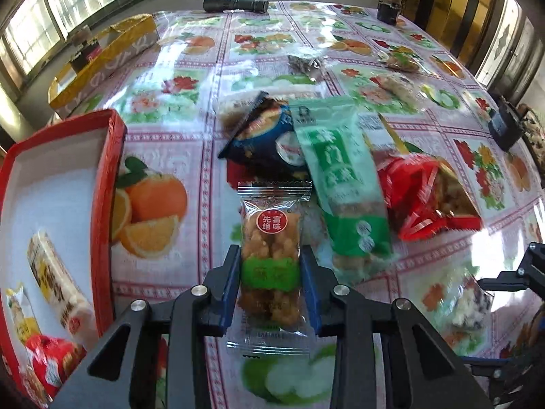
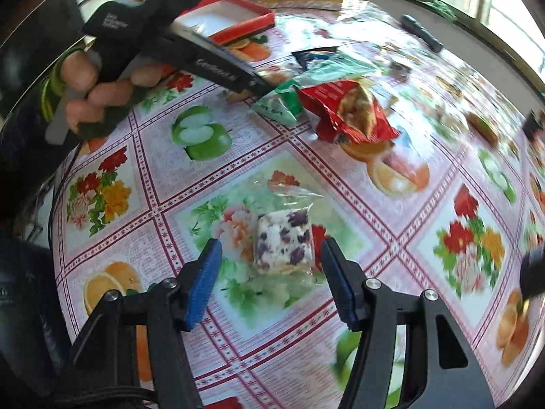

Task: Organize snacks
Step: 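Grasp the peanut candy pack with the left tool while the right tool approaches the purple-dotted pastry, then close the right tool on the purple-dotted pastry, then carry the peanut pack and purple-dotted pastry toward the red-rimmed tray with both tools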

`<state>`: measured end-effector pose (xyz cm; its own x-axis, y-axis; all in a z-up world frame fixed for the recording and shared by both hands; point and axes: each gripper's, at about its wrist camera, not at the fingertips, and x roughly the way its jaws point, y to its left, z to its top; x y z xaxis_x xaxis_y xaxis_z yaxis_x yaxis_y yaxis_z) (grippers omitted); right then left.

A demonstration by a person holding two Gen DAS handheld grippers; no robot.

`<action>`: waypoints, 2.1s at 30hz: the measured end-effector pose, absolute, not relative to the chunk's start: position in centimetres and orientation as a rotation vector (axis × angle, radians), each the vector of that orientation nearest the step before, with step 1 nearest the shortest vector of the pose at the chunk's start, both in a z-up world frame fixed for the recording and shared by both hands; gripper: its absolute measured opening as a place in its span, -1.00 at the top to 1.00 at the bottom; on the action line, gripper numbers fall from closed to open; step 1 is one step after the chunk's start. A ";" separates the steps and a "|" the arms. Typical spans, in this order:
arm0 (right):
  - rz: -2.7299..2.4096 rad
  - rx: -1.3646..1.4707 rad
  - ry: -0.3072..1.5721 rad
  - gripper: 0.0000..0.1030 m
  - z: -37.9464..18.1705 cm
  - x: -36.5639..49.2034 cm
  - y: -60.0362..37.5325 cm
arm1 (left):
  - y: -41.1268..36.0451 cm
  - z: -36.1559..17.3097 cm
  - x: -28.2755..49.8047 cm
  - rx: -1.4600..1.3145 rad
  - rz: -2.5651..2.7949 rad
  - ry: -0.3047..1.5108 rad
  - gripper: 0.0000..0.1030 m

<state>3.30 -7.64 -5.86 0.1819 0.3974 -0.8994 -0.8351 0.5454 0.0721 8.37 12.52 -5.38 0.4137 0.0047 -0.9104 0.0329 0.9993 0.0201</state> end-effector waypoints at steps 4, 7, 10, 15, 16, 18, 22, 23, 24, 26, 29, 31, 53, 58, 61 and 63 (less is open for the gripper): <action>0.889 -0.549 1.057 -0.47 -6.1 2.1 -7.0 | 12.2 -5.1 6.5 0.035 -0.028 1.155 0.35; 0.852 -0.536 1.118 -0.55 -6.2 3.7 -6.4 | 12.4 -5.1 5.6 0.003 -0.028 1.165 0.35; 0.769 -0.504 1.153 -0.55 -6.2 5.9 -6.3 | 12.6 -5.2 4.9 -0.018 -0.019 1.168 0.35; 0.695 -0.508 1.173 -1.00 -6.8 5.7 -6.3 | 12.7 -5.2 4.3 -0.044 -0.022 1.168 0.34; 0.683 -0.495 1.166 -1.00 -6.8 5.5 -6.4 | 12.8 -5.2 4.3 -0.046 -0.023 1.168 0.34; 0.665 -0.486 1.155 -1.00 -6.9 5.8 -6.3 | 12.9 -5.1 4.2 -0.061 -0.023 1.166 0.34; 0.650 -0.496 1.191 -1.00 -6.9 6.3 -5.8 | 13.0 -5.1 4.2 -0.071 -0.024 1.163 0.34; 0.651 -0.493 1.187 -1.00 -6.8 6.1 -5.9 | 13.1 -5.1 4.2 -0.072 -0.025 1.162 0.32; 0.648 -0.482 1.177 -1.00 -6.9 6.4 -5.9 | 13.1 -5.1 4.2 -0.080 -0.029 1.161 0.31; 0.638 -0.479 1.192 -1.00 -7.0 6.8 -5.6 | 13.2 -5.1 4.2 -0.089 -0.028 1.162 0.31; 0.670 -0.483 1.144 0.01 -6.1 6.5 -5.1 | 13.0 -5.1 4.2 -0.072 -0.025 1.158 0.30; 0.669 -0.493 1.158 0.29 -5.7 6.2 -4.6 | 12.8 -5.2 4.2 -0.061 -0.024 1.151 0.30; 0.659 0.081 0.945 0.38 1.0 2.8 -5.0 | 16.1 2.2 -3.6 -0.007 0.298 0.937 0.36; 0.726 0.130 0.911 0.38 2.2 1.7 -2.3 | 16.8 3.1 -4.9 0.035 0.361 0.911 0.36; 0.746 0.123 0.907 0.38 2.5 1.4 -0.6 | 17.2 3.3 -5.7 0.057 0.393 0.899 0.36; 0.754 0.120 0.905 0.38 2.5 1.3 0.1 | 17.5 3.3 -5.9 0.054 0.402 0.895 0.36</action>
